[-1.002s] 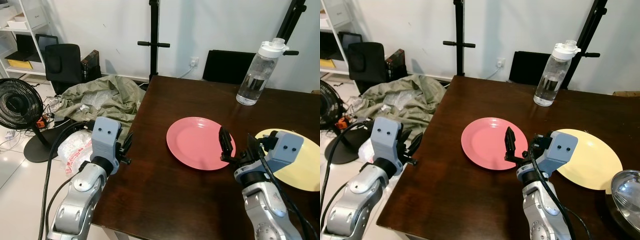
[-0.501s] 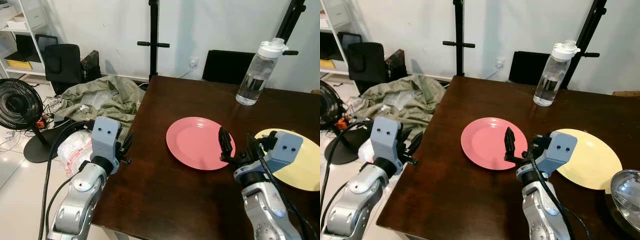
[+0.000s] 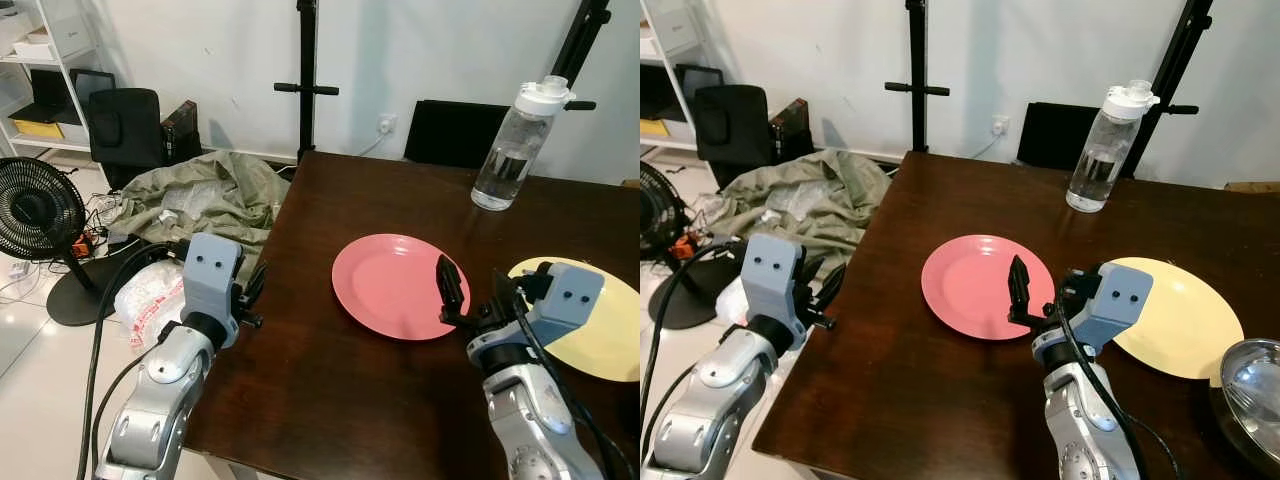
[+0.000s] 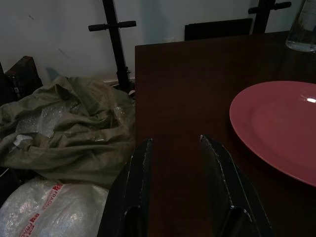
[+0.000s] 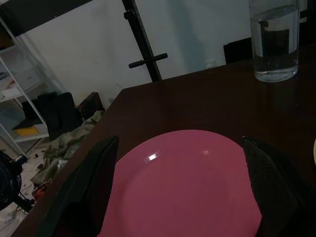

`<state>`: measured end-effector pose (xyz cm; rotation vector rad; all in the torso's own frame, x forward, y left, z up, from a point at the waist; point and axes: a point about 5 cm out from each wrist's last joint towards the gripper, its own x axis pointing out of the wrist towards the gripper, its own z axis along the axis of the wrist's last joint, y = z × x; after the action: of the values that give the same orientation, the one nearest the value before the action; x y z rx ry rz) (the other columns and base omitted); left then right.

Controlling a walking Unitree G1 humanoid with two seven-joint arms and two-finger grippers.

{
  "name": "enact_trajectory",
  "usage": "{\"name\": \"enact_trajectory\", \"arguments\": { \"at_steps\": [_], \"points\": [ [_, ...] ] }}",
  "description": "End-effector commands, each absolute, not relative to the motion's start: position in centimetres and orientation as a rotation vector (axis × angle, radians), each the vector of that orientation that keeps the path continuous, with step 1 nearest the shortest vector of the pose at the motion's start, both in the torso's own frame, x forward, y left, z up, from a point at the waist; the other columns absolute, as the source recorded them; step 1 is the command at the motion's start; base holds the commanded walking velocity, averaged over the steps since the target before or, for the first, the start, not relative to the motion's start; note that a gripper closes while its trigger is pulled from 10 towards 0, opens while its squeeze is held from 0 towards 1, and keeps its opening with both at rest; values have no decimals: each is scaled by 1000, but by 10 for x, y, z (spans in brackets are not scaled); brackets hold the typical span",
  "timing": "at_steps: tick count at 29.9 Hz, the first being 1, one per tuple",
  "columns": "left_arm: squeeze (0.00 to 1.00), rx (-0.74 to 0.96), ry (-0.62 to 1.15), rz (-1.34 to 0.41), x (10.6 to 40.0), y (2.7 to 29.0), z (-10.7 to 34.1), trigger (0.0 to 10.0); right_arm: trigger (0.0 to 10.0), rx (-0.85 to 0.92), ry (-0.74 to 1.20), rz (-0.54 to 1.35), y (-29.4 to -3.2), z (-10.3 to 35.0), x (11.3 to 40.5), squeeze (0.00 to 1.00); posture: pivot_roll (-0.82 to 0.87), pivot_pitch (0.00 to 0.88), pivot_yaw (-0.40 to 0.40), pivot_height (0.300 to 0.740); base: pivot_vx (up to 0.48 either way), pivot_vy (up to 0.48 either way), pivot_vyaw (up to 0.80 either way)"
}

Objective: Setting the table

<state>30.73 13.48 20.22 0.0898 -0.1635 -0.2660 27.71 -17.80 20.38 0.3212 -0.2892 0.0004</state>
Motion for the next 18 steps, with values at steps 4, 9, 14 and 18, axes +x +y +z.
{"name": "enact_trajectory", "arguments": {
  "at_steps": [4, 9, 14, 18],
  "points": [
    [0, 86, -141, -255, 308, 138, 198, 10000, 10000, 319, -283, -9, -179, 203, 274, 0, 35, 137, 111, 740, 0, 0, 0],
    [0, 86, -144, -249, 308, 139, 198, 10000, 10000, 321, -280, -4, -177, 202, 275, 0, 35, 137, 111, 740, 0, 0, 0],
    [0, 84, -144, -246, 307, 138, 198, 10000, 10000, 320, -280, 0, -177, 203, 276, 0, 35, 139, 103, 740, 0, 0, 0],
    [0, 83, -143, -247, 307, 138, 198, 10000, 10000, 318, -279, 0, -177, 203, 276, 0, 35, 139, 103, 740, -133, 0, 0]
  ]
}}
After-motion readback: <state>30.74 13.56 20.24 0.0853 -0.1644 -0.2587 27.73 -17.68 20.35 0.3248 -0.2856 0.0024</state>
